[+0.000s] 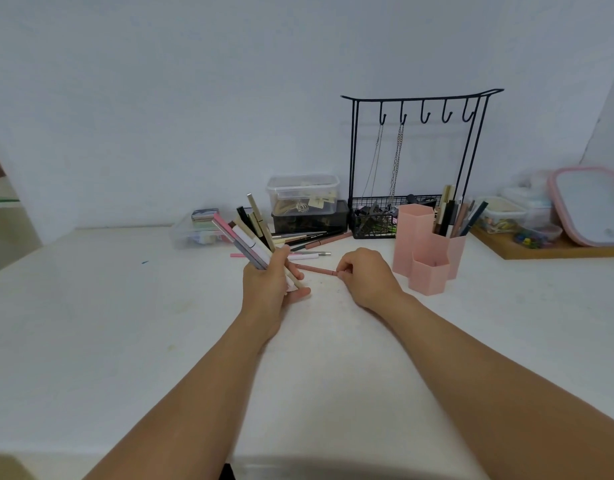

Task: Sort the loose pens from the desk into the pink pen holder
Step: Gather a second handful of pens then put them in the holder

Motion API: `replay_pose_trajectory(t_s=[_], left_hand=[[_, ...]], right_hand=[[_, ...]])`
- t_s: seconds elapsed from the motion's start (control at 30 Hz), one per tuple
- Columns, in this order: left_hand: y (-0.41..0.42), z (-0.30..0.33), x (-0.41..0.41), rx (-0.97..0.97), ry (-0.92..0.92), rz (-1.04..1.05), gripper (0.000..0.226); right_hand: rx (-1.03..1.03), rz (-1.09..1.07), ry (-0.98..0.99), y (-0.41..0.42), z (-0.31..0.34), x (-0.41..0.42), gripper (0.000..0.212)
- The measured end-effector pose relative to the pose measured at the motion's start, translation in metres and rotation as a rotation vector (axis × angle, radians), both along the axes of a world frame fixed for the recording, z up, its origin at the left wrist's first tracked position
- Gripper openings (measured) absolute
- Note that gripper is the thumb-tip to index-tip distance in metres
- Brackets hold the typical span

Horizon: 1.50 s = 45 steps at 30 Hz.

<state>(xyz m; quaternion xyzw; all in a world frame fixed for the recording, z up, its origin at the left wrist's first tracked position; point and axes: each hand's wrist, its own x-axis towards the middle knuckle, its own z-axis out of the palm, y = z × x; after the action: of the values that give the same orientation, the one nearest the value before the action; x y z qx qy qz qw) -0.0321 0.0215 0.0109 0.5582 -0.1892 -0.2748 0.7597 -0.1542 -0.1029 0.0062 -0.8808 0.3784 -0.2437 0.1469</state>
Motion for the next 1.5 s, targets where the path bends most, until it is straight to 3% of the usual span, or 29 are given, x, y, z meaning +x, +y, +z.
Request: replay_pose_trajectory(t_s=[0.1, 0.23, 0.4, 0.57, 0.67, 0.73, 0.83, 0.9, 0.97, 1.03, 1.13, 1.27, 1.43, 1.5], left_hand=[[0.002, 0.002, -0.001, -0.018, 0.031, 0.001, 0.026], [0.002, 0.002, -0.002, 0.015, -0.033, -0.009, 0.018], [0.003, -0.003, -0.002, 0.067, -0.171, -0.053, 0.026], [0.007, -0.005, -0.001, -0.007, -0.183, -0.096, 0.039], [0.009, -0.005, -0.003, -0.081, -0.140, -0.118, 0.052], [0.008, -0.005, -0.005, -0.075, -0.141, -0.120, 0.046], [0.007, -0.003, -0.007, 0.016, -0.197, -0.088, 0.020], [0.007, -0.003, -0.006, 0.076, -0.257, -0.045, 0.015], [0.007, -0.004, -0.006, 0.113, -0.346, -0.041, 0.018], [0.007, -0.006, -0.012, 0.124, -0.509, -0.101, 0.019], [0.008, -0.009, -0.021, 0.086, -0.789, -0.229, 0.030], [0.003, -0.011, -0.020, 0.211, -0.824, -0.258, 0.031], [0.002, -0.011, -0.023, 0.319, -0.947, -0.195, 0.016], [0.002, -0.012, -0.024, 0.323, -0.974, -0.210, 0.017]], right_hand=[[0.050, -0.012, -0.010, -0.001, -0.001, 0.001, 0.014], [0.202, -0.058, -0.195, -0.001, 0.003, 0.004, 0.012], [0.667, 0.207, -0.545, 0.023, 0.009, 0.005, 0.011], [0.669, 0.461, -0.543, 0.045, 0.016, 0.009, 0.012], [0.626, 0.517, -0.527, 0.057, 0.013, 0.013, 0.028], [0.602, 0.504, -0.540, 0.059, 0.011, 0.013, 0.031], [0.668, 0.482, -0.508, 0.056, 0.014, 0.007, 0.010], [0.699, 0.402, -0.489, 0.051, 0.020, 0.005, 0.022], [0.723, 0.329, -0.533, 0.050, 0.025, 0.005, 0.048], [0.735, 0.370, -0.588, 0.052, 0.029, 0.007, 0.068], [0.750, 0.391, -0.652, 0.065, 0.031, 0.008, 0.050], [0.671, 0.210, -0.757, 0.073, 0.031, 0.012, 0.015], [0.663, 0.154, -0.729, 0.067, 0.033, 0.012, 0.019], [0.642, 0.139, -0.774, 0.066, 0.036, 0.009, 0.009]])
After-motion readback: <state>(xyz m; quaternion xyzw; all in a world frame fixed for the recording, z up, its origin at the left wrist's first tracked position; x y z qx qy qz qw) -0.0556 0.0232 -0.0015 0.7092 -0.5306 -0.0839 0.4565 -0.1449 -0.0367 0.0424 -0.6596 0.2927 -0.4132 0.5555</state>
